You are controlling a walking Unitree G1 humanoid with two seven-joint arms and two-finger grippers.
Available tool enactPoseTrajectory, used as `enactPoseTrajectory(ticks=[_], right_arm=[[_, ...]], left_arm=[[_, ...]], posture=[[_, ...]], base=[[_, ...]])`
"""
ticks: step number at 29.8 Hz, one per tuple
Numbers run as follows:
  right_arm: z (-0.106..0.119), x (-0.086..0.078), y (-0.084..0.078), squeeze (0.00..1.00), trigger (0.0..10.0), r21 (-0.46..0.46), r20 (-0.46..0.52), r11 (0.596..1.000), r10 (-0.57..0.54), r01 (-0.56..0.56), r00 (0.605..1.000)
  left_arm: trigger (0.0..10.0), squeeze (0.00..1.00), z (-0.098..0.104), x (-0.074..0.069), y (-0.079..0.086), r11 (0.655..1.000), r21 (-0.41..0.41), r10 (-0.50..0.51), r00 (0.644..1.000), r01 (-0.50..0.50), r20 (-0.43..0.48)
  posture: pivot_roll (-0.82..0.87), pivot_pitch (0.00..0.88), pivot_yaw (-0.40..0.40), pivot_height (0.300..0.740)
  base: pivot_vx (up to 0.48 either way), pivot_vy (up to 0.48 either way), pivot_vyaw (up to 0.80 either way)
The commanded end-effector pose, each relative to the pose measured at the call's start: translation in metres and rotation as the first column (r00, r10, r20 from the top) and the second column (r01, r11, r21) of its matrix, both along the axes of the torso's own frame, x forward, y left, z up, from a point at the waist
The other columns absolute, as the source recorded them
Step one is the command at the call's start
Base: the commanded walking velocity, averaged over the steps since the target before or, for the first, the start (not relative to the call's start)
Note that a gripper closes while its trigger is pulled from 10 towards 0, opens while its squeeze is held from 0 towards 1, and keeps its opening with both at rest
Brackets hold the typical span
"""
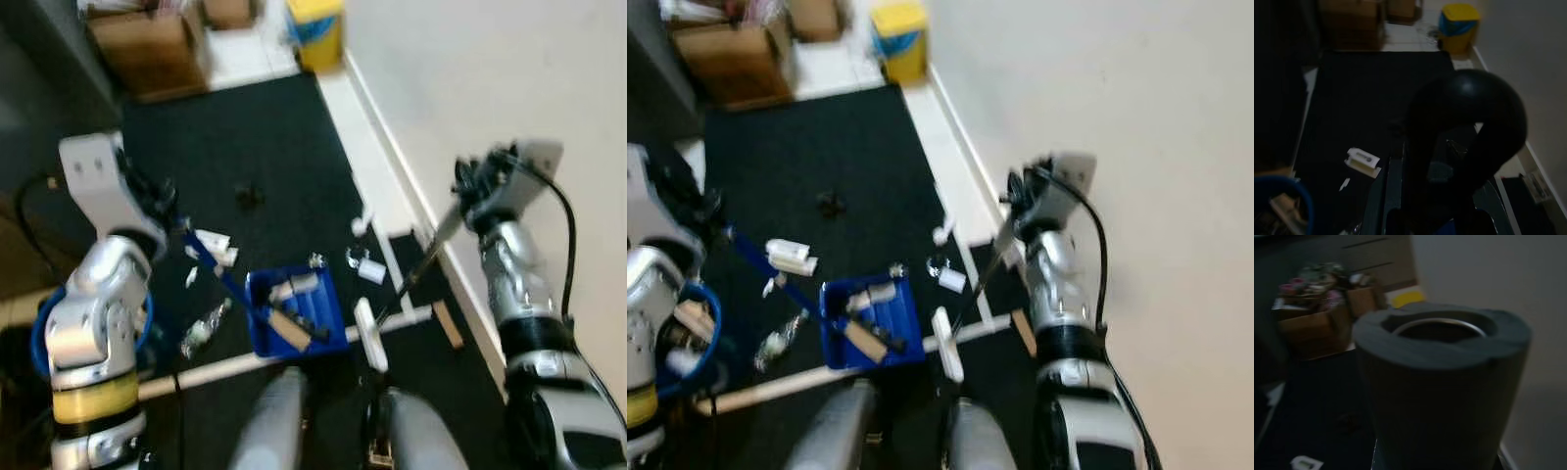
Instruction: Sweep floor
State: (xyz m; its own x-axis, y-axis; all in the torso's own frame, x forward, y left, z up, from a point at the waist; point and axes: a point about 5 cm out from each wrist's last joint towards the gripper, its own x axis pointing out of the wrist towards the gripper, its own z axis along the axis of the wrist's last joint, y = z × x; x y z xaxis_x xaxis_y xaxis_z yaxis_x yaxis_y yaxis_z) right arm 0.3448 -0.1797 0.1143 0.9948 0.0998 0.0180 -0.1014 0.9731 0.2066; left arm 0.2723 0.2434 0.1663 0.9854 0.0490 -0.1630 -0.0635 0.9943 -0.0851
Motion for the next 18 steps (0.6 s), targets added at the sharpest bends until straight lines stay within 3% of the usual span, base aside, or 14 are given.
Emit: enactPoseTrajectory(ticks=[1, 18], right_arm=[[-0.0002, -0.0008, -0.0018, 0.00, 10.0, 0.011, 0.005, 1.000, -0.007, 0.007, 1.000], [-0.0011, -0.0012, -0.0011, 0.00, 10.0, 0.010, 0.002, 1.000, -0.006, 0.006, 1.000]], left_arm=[[10.0, 0.00, 0.0027, 0.0000, -0.0005, 1.000, 0.001, -0.007, 1.000, 0.007, 0.017], [10.0, 0.00, 0.0022, -0.0005, -0.0002, 1.000, 0.000, -0.005, 1.000, 0.005, 0.016]], posture=[[0.05, 0.072, 0.003, 0.740], [0.06, 0.075, 0.003, 0.740]], base=[[0.000, 0.000, 0.78], [0.000, 0.000, 0.78]])
